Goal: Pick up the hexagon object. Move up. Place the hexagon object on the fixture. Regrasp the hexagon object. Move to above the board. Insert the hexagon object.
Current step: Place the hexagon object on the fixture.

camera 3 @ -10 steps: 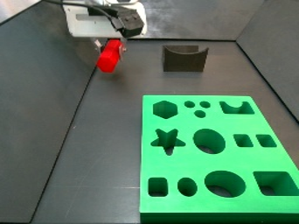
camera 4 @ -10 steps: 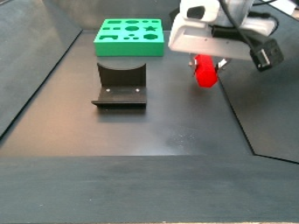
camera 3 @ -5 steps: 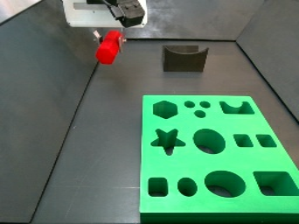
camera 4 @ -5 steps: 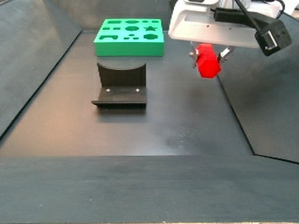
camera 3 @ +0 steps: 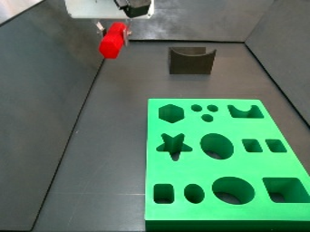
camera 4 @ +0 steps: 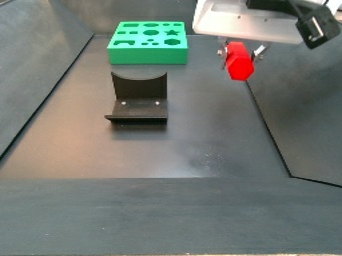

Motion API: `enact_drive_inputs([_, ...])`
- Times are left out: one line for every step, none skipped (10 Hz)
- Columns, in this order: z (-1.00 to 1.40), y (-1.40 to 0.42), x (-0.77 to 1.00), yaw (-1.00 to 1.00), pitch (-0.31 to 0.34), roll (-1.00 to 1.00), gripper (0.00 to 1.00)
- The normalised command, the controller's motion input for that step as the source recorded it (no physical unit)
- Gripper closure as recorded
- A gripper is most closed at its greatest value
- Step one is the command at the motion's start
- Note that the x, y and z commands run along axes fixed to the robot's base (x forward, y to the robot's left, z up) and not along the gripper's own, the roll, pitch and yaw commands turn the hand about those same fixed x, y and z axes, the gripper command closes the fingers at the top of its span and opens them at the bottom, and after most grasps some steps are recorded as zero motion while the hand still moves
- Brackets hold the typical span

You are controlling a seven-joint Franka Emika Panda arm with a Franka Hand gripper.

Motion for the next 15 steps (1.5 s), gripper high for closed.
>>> enact_drive_inputs([1.00, -0.01, -0.03, 0.02, 0.023, -0.15, 1.00])
enact_drive_inputs([1.00, -0.01, -0.03, 0.02, 0.019, -0.17, 1.00])
enact_drive_inputs([1.00, -0.01, -0.04, 0.01, 0.018, -0.19, 1.00])
enact_drive_inputs([1.00, -0.01, -0.04, 0.00, 0.019, -0.20, 1.00])
enact_drive_inputs([1.00, -0.01, -0.05, -0.01, 0.018, -0.21, 1.00])
enact_drive_inputs([1.00, -0.01, -0.05, -0.02, 0.018, -0.21, 1.00])
enact_drive_inputs([1.00, 0.00, -0.05, -0.02, 0.014, -0.22, 1.00])
enact_drive_inputs([1.00, -0.01, -0.05, -0.03, 0.016, -0.22, 1.00])
enact_drive_inputs([0.98, -0.01, -0.05, -0.03, 0.012, -0.23, 1.00])
enact_drive_inputs([0.93, -0.01, -0.04, -0.04, 0.012, -0.24, 1.00])
enact_drive_inputs([0.85, 0.00, -0.04, -0.04, 0.013, -0.22, 1.00])
enact_drive_inputs([0.82, 0.00, -0.04, -0.04, 0.012, -0.21, 1.00])
enact_drive_inputs([0.70, -0.01, -0.03, -0.03, 0.011, -0.20, 1.00])
enact_drive_inputs([0.63, -0.01, -0.03, -0.04, 0.008, -0.19, 1.00])
enact_drive_inputs([0.54, -0.01, -0.03, -0.04, 0.002, -0.19, 1.00])
